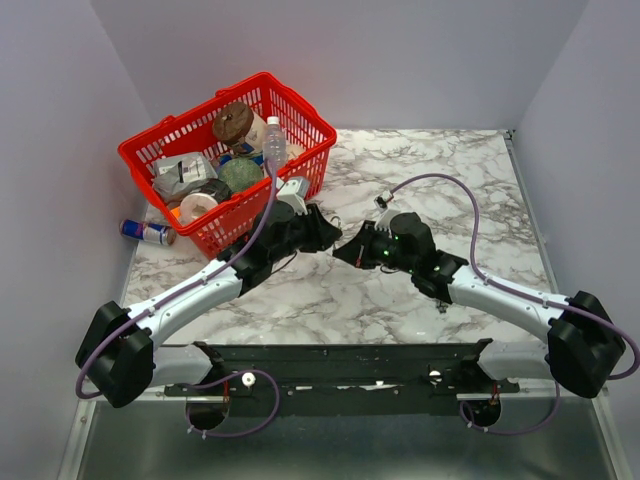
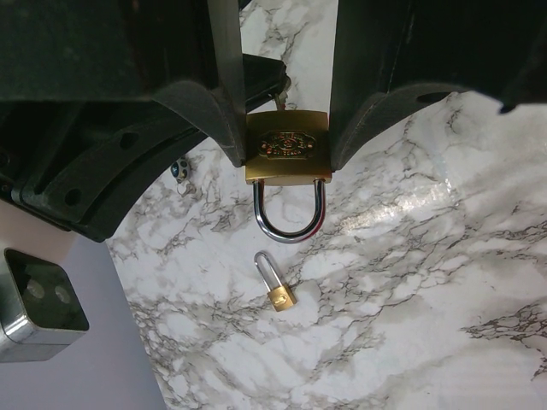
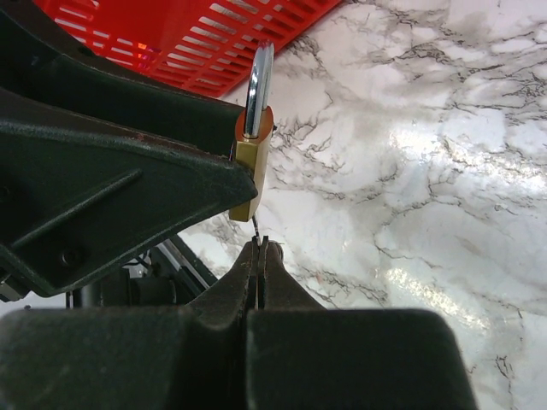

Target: Unlock with the key

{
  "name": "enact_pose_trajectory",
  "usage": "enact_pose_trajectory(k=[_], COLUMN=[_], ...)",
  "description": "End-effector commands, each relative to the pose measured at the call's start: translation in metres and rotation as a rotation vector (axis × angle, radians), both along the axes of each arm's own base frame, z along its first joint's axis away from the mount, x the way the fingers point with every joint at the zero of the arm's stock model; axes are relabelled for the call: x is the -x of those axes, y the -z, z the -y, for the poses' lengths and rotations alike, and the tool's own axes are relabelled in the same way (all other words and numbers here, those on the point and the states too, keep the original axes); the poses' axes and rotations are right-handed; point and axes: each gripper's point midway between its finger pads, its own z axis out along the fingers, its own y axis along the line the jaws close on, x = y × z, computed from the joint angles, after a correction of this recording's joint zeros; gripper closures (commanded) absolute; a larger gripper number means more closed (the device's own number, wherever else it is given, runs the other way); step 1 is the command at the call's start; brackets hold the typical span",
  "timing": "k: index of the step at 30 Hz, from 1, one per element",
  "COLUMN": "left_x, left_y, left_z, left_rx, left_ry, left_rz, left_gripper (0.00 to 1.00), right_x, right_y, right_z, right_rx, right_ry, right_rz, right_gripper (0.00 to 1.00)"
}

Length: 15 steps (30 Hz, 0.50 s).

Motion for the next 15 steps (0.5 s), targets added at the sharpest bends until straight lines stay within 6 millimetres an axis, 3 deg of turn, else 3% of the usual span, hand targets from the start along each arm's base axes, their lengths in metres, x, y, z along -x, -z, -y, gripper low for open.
enact_pose_trajectory(k=[1, 9, 15], left_x=[-0.003, -0.002, 0.0], left_y=[-0.012, -0.01, -0.007], left_z=[0.006, 0.006, 0.007], left_rx=[0.036, 0.044, 0.055], left_ry=[0.011, 0.015, 0.014], left_rz=[0.03, 0.02, 0.005], left_gripper=[1.0, 1.0, 1.0], right_x=[-0.012, -0.018, -0.024], right_y=[-0.012, -0.008, -0.017], right_z=[-0.003, 0.0, -0.002], right_rx=[-0.013, -0.02, -0.066], right_ry=[0.041, 0.087, 0.113], right_rz=[0.029, 0.03, 0.051], right_gripper=[0.99, 0.99, 0.99])
